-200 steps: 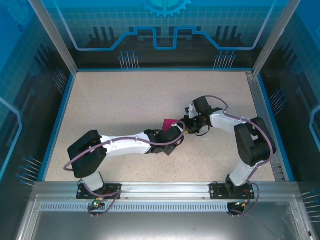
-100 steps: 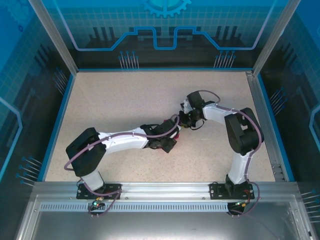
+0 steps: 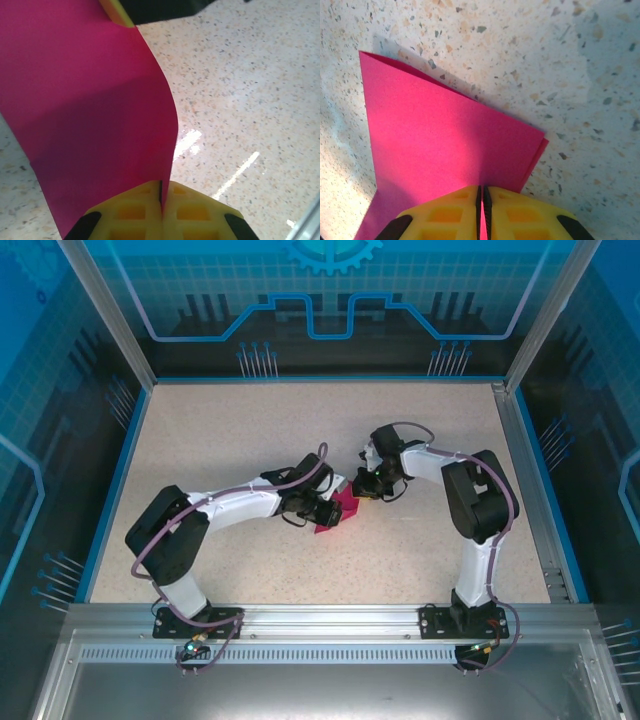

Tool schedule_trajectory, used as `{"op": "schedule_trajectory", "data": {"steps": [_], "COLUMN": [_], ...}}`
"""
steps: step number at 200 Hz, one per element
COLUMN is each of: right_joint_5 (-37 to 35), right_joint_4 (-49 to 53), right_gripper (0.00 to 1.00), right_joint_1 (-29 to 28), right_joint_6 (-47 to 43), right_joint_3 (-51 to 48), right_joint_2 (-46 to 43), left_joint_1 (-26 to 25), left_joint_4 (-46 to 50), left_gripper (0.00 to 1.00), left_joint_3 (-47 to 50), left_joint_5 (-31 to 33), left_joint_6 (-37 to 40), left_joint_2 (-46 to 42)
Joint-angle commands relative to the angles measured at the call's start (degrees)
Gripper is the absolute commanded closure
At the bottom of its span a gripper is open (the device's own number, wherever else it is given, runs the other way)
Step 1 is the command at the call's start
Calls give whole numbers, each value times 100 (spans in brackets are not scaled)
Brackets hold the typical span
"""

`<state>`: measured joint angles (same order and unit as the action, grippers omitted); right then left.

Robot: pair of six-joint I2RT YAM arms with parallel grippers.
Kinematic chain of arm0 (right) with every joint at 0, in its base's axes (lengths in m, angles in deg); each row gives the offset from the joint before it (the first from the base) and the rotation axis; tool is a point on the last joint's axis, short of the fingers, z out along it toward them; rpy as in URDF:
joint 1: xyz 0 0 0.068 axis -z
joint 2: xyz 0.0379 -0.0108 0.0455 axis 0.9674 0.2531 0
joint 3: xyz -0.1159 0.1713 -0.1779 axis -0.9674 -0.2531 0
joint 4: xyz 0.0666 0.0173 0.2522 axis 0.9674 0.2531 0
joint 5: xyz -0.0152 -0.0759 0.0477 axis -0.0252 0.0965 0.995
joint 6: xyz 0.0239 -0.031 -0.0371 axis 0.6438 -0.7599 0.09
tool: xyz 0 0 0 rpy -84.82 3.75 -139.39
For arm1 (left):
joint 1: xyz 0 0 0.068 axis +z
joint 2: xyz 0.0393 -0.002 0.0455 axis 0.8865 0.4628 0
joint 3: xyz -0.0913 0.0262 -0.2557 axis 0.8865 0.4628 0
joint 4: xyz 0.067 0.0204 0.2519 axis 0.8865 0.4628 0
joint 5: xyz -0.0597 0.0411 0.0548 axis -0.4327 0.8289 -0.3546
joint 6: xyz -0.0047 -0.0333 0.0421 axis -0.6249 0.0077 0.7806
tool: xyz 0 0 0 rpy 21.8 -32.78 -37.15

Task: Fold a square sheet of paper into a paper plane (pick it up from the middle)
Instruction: Third fold the triangle at the center of the table.

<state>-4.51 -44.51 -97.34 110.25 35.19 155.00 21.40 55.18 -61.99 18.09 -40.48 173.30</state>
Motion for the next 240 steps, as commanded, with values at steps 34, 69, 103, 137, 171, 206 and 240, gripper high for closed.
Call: {"op": "schedule_trajectory", "data": {"steps": [34, 69, 103, 137, 171, 206, 240], "right_joint_5": [302, 613, 124, 23, -112, -218, -215], "right_joint_4": [74, 93, 452, 399, 470, 547, 558], "right_gripper": [86, 84, 84, 84, 85, 85, 85], "right_joint_1": [-67, -190, -263, -273, -274, -279, -278], "right_joint_6": [31, -49, -134, -110, -134, -203, -201], "right_joint_3": [224, 406, 550, 384, 352, 361, 362], "right_joint_2": [-112, -43, 277, 403, 485, 474, 435], "left_joint_1": [-134, -195, -138, -150, -157, -94, 137], "left_joint_4": [230, -116, -196, -258, -340, -479, -1012], "left_gripper": [93, 93, 91, 89, 87, 88, 87], "left_joint_3": [25, 113, 94, 333, 419, 349, 778], "left_joint_5": [-419, -568, -466, -119, -159, -768, -965], "left_joint_6": [-13, -312, -757, -1098, -1225, -1633, -2183], "left_joint_2": [98, 99, 234, 222, 149, 349, 230]}}
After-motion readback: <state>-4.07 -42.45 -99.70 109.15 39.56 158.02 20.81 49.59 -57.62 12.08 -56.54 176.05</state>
